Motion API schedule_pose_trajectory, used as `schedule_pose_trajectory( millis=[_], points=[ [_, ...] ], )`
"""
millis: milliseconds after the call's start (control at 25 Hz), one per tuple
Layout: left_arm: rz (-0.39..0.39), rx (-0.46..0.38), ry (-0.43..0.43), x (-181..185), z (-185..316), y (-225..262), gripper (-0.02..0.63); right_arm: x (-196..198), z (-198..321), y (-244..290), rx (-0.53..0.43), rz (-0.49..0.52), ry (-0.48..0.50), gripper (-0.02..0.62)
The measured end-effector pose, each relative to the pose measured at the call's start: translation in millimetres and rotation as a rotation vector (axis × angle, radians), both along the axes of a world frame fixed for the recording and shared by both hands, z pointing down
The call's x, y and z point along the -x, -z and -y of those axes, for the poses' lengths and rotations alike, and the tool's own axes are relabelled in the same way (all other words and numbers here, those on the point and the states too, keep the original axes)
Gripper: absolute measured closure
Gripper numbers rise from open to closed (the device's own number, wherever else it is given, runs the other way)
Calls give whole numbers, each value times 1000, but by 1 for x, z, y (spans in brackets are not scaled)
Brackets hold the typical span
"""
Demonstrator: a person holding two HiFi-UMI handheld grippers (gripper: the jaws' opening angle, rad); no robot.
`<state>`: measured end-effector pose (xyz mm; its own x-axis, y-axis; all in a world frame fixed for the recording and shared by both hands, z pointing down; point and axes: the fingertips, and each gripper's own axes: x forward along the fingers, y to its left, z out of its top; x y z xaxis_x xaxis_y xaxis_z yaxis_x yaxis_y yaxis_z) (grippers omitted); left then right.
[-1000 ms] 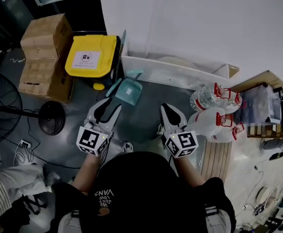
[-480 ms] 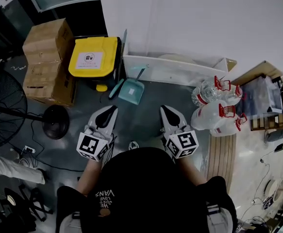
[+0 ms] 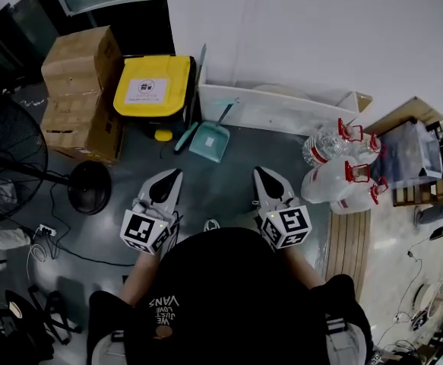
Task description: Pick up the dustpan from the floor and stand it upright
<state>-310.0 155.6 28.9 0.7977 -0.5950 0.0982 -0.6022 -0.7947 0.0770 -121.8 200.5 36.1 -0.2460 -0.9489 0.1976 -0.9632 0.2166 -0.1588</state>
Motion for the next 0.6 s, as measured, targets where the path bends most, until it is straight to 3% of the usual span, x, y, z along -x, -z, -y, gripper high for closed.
schedule_pose_trajectory(
  millis=[600],
  points=[
    [-19, 10, -1, 11, -5, -1, 554, 13, -4, -1, 19, -28, 12, 594]
  ],
)
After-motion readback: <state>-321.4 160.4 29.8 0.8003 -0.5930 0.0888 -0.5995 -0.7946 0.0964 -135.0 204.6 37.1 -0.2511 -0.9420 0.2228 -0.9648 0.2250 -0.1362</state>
